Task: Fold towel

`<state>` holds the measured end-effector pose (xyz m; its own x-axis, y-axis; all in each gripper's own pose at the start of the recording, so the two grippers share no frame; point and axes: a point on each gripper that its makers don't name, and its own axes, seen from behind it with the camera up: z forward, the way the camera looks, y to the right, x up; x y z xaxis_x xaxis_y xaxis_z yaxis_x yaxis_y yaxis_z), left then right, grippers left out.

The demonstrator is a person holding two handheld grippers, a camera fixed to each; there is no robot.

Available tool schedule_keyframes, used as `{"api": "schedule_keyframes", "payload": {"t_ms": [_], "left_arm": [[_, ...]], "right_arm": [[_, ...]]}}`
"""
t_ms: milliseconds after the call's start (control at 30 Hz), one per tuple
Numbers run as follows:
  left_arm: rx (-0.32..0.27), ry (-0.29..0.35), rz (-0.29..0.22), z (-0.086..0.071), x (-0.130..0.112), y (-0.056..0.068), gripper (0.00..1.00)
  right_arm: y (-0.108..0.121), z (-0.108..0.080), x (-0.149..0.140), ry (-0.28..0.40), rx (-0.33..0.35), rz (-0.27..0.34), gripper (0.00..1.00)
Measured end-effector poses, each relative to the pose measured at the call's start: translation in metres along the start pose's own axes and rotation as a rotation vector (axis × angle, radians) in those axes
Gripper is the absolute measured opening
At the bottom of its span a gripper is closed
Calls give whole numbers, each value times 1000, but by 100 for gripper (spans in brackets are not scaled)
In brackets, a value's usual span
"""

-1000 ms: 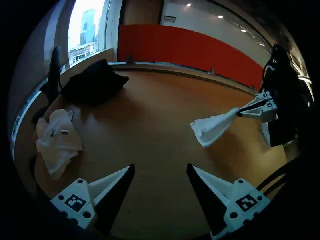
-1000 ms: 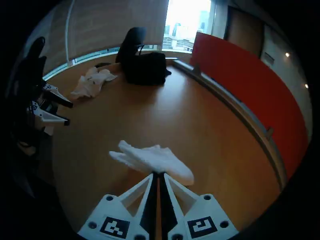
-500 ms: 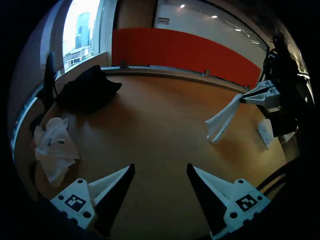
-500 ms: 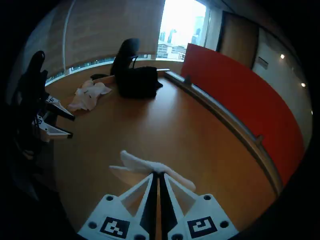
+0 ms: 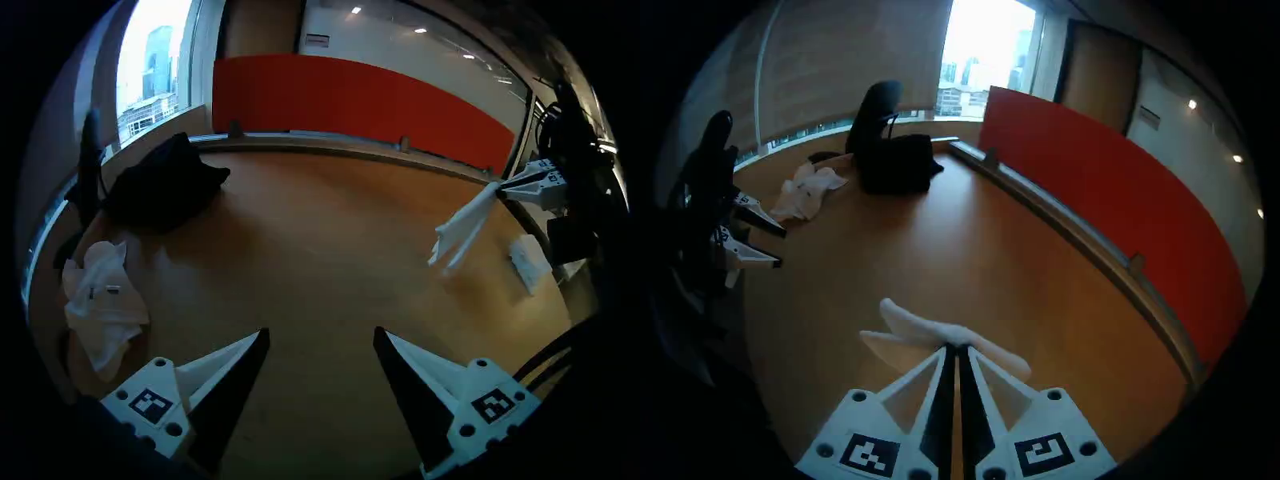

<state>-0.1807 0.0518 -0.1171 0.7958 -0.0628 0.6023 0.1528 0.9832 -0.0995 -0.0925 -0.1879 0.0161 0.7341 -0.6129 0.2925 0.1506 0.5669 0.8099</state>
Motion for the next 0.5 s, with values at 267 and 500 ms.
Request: {"api": "schedule_keyframes", "payload": {"t_ms": [267, 500], "left_arm": [[-9, -7, 14, 4, 2, 9, 97], [-13, -16, 19, 7, 2, 15, 97]], "right_arm": [[36, -26, -21, -10, -31, 30, 3], [63, -45, -41, -15, -48, 63, 3]]}}
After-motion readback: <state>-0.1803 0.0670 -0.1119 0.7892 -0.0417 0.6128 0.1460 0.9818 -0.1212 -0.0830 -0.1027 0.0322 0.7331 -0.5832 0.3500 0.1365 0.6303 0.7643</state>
